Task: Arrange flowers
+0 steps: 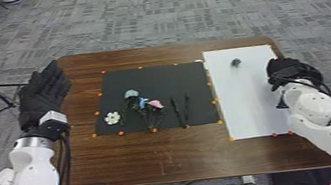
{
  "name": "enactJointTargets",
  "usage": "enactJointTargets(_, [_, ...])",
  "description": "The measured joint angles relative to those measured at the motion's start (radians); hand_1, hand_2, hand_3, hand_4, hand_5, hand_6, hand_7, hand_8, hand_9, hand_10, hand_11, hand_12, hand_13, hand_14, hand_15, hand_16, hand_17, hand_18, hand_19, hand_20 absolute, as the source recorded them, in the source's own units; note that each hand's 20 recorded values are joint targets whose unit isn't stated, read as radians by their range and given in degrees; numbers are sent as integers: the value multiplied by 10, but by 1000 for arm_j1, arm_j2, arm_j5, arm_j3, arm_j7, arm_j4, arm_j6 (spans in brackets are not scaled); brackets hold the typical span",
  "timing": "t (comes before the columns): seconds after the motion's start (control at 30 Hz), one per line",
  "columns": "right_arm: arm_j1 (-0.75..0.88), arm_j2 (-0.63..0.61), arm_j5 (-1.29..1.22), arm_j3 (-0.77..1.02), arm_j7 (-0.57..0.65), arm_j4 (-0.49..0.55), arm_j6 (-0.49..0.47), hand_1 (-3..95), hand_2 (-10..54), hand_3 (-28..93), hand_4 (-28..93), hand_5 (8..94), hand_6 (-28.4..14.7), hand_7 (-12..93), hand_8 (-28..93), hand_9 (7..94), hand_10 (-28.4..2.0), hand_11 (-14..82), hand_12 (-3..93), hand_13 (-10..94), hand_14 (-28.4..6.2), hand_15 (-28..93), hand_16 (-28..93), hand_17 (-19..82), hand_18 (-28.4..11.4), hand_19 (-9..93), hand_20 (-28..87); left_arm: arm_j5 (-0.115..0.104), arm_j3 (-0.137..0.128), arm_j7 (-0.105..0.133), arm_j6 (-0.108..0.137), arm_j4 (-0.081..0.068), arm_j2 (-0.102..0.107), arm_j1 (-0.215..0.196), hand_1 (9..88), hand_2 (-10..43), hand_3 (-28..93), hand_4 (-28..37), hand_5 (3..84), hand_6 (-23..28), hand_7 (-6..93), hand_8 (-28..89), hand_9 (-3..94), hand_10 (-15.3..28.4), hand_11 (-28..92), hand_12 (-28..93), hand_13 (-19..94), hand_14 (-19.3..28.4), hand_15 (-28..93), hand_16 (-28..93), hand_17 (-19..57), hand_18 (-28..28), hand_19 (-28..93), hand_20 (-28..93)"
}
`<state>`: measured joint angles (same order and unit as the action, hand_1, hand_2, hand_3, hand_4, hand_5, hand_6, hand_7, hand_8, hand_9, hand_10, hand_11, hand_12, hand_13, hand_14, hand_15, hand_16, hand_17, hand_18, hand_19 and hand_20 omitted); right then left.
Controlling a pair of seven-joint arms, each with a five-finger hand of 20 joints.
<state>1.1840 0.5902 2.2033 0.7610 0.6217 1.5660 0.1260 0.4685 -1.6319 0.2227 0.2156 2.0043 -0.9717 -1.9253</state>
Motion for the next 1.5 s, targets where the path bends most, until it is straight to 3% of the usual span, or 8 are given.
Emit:
enactJointTargets(0.27, [43, -3, 13, 44, -4, 116, 52, 626, -95, 710, -283, 700, 20, 433, 34, 792, -75, 203, 511, 717, -46, 649, 449, 338, -195, 728, 418, 0, -8, -1, -2, 1, 0, -7, 252, 189, 718, -283, 395, 79, 58, -76, 254, 126, 154, 54, 158, 86, 110, -65, -46, 79, 264, 29])
enactJointTargets(0.5, [-81, 76, -84, -59, -42, 185, 74, 620, -95, 716, -282, 705, 16, 423, 38, 792, -77, 206, 514, 715, -48, 651, 450, 338, -196, 730, 418, 1, -16, -1, -1, 1, -1, -17, 252, 188, 719, -283, 395, 79, 57, -76, 254, 125, 153, 54, 158, 86, 108, -65, -46, 79, 264, 29])
enactJointTargets(0.77, [-223, 274, -156, -172, -101, 157, 72, 622, -95, 710, -282, 704, 16, 421, 38, 791, -77, 207, 513, 714, -49, 653, 449, 336, -196, 731, 417, 1, -13, -3, -1, 1, -4, -15, 252, 188, 720, -283, 395, 79, 58, -76, 254, 125, 152, 54, 158, 87, 109, -64, -46, 79, 264, 29])
enactJointTargets(1.03, [-286, 442, -91, -250, -136, 37, 20, 628, -95, 706, -283, 700, 19, 422, 32, 787, -75, 204, 511, 712, -46, 650, 453, 334, -194, 729, 416, 2, -2, -4, -1, -1, -7, -6, 252, 188, 719, -283, 394, 78, 59, -76, 254, 125, 152, 54, 158, 87, 112, -64, -46, 80, 266, 29])
enactJointTargets(1.5, [-258, 431, -62, -278, -136, 29, -31, 630, -95, 709, -283, 681, 20, 437, 27, 777, -64, 130, 448, 696, -17, 560, 486, 311, -188, 697, 405, 1, -9, -3, -1, 1, -7, -11, 255, 191, 724, -283, 395, 78, 60, -75, 255, 126, 154, 54, 160, 88, 109, -64, -46, 80, 266, 28])
